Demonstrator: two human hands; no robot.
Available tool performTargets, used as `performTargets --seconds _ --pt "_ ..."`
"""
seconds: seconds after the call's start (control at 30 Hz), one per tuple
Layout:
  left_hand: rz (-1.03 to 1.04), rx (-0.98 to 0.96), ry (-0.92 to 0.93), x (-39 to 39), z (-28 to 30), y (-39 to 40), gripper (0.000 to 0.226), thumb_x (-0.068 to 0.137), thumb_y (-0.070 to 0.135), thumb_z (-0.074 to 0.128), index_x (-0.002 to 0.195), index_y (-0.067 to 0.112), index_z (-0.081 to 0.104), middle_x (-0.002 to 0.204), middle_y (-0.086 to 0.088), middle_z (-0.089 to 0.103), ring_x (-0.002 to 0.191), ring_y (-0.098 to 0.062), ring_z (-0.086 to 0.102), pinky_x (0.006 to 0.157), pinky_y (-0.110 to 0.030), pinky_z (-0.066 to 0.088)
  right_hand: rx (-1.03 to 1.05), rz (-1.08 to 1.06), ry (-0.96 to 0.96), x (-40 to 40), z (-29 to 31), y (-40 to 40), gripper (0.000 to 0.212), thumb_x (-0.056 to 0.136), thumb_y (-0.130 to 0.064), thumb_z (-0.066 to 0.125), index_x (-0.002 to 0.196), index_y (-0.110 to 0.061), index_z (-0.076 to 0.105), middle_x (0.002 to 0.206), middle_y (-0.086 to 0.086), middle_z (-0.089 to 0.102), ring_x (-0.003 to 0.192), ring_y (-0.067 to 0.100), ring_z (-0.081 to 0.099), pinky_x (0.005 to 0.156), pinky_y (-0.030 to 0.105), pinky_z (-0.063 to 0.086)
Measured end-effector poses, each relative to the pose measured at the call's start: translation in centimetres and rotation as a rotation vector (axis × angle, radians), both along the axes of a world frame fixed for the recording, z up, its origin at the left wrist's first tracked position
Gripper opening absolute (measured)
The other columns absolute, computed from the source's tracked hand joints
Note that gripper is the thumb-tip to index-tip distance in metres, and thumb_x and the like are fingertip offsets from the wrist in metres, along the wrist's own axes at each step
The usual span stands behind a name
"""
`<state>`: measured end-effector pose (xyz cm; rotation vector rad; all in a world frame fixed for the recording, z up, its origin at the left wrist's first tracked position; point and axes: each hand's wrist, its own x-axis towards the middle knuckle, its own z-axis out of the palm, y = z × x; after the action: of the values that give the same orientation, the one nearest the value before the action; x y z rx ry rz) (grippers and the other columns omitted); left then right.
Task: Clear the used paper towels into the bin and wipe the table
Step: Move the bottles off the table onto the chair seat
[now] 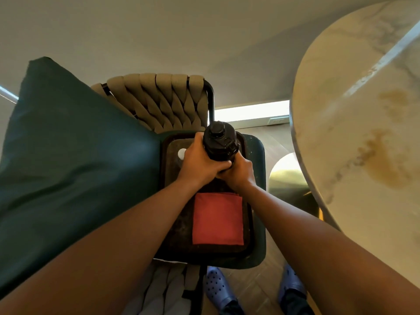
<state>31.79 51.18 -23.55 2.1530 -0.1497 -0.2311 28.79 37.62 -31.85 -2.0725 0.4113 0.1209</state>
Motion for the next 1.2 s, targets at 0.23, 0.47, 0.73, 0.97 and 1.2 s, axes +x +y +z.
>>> performTargets --seconds 0.23,0.47,0.73,0.97,1.2 --pt "0.015 0.002 0.038 0.2 -1.2 -0.6 0.072 0.061 0.022 0.093 0.117 0.020 0.049 0.103 0.014 0.059 0.095 -0.001 0.055 0.073 0.003 0.038 -0.019 -0.006 0.030 0.3 -1.3 -0.4 0.060 0.067 -0.023 0.088 0.120 -0.024 0.059 0.091 -0.009 0.069 0.085 0.011 0.067 0.071 0.022 0.052" --pt "0.034 0.002 0.074 0.3 -1.4 -1.0 0.074 0.061 0.020 0.092 0.121 0.019 0.049 0.108 0.009 0.062 0.101 -0.005 0.056 0.078 -0.003 0.038 -0.033 -0.007 0.057 0.3 -1.1 -0.2 0.059 0.071 -0.023 0.086 0.122 -0.020 0.057 0.100 -0.001 0.070 0.090 0.016 0.065 0.071 0.025 0.047" --pt "0.096 -0.098 0.190 -2.1 -2.2 -0.1 0.074 0.073 0.022 0.087 0.135 0.021 0.047 0.124 0.010 0.063 0.119 -0.006 0.058 0.101 -0.023 0.047 -0.075 0.024 0.194 -2.0 -0.3 0.2 0.084 0.083 -0.031 0.077 0.151 -0.016 0.031 0.147 0.010 0.044 0.126 0.031 0.053 0.099 0.047 0.050" --pt "0.208 0.133 0.436 -7.1 -5.8 2.4 0.065 0.088 0.031 0.073 0.145 0.018 0.045 0.144 0.000 0.052 0.134 -0.018 0.048 0.105 -0.029 0.039 -0.174 0.185 0.357 -6.3 -1.5 -0.1 0.083 0.092 -0.032 0.064 0.158 -0.012 0.018 0.157 0.014 0.033 0.141 0.033 0.039 0.113 0.043 0.036" --pt "0.172 0.320 0.678 -10.7 -9.1 2.5 0.063 0.093 0.033 0.061 0.151 0.020 0.037 0.145 -0.009 0.051 0.129 -0.031 0.050 0.106 -0.035 0.040 -0.421 0.547 0.349 -9.7 -3.2 0.1 0.076 0.101 -0.036 0.049 0.160 -0.011 0.009 0.168 0.013 0.004 0.155 0.030 0.003 0.124 0.043 0.014"
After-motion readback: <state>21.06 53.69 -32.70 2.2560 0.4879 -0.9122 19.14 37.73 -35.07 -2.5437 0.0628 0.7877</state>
